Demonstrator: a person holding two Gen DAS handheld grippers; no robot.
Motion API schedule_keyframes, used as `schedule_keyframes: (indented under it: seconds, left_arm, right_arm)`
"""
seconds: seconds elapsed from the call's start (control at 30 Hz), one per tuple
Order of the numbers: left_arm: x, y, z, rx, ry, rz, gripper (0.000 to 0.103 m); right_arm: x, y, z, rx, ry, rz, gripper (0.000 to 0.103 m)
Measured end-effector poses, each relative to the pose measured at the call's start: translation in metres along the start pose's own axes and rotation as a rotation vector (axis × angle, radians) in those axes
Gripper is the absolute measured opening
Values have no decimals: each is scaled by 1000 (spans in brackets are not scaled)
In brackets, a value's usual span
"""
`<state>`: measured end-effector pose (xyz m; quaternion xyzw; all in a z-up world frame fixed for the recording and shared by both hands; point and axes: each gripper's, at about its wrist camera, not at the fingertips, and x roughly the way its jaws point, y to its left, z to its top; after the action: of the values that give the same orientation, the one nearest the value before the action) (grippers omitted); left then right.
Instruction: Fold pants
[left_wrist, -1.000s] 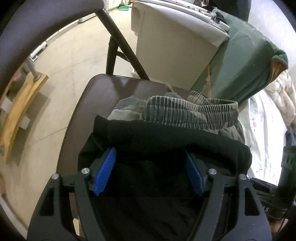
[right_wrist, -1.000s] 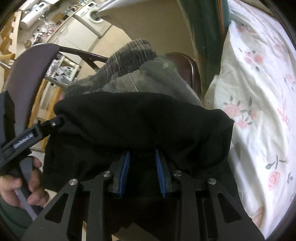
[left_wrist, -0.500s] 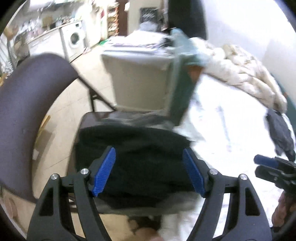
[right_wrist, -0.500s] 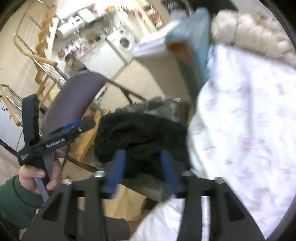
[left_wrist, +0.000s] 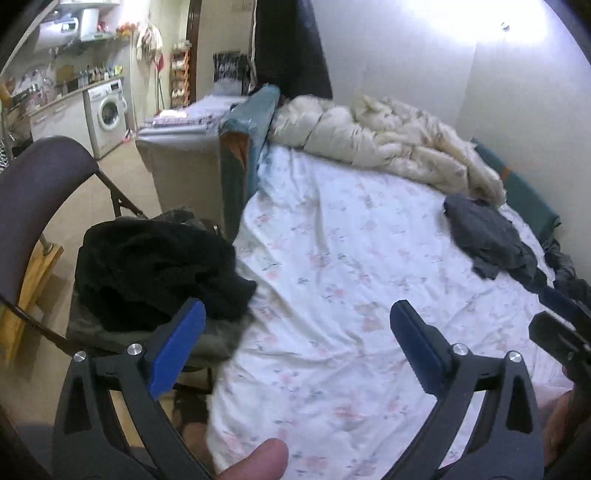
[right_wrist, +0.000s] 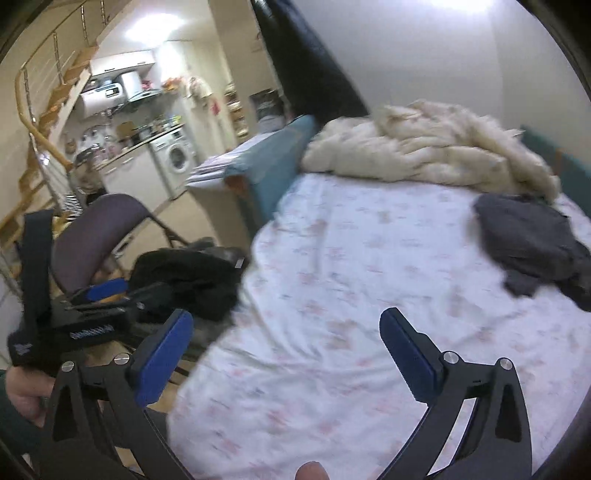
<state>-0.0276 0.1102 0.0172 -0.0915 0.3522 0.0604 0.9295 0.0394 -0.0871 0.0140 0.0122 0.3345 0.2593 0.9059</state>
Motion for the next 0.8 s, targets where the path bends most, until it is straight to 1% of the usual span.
schedule_keyframes:
  seconds: [0.07, 0.13, 0.2, 0.27, 0.37, 0.47, 0.53, 0.6, 0.67, 0.77, 0.8]
  left_arm:
    - [-9, -15, -15, 30, -35, 21, 101]
    - [-13, -26, -27, 52, -48, 44, 102]
    - [-14, -39, -36, 57, -39, 27, 102]
    - [-17, -51, -42, 70, -43, 8, 102]
    - [-18, -67, -52, 92, -68, 19, 102]
    - [-14, -76, -59, 125, -80, 24, 102]
    - [-10, -78, -64, 143, -81, 18, 102]
    - [-3, -77, -67, 142, -63, -2, 102]
    - [5, -76, -70, 140, -35, -5, 102]
    - [8, -74, -70, 139, -35, 4, 102]
    - [8, -74, -70, 135, -34, 3, 102]
  right_arm:
    - [-15, -14, -15, 1, -32, -37, 103]
    - [-29, -20, -30, -13, -70, -83, 103]
    - [-35, -25, -43, -19, -80, -117, 103]
    - [-38, -32, -52, 0, -75, -121, 103]
    - [-42, -45, -63, 34, -88, -130, 103]
    - [-45, -57, -74, 52, -120, -161, 103]
    - [-41, -67, -82, 64, -114, -191, 103]
    - [-37, -76, -85, 105, -102, -192, 103]
    - [-35, -84, -85, 150, -100, -196, 103]
    - [-32, -89, -85, 184, -111, -233, 103]
    - [-31, -90, -85, 192, -108, -233, 103]
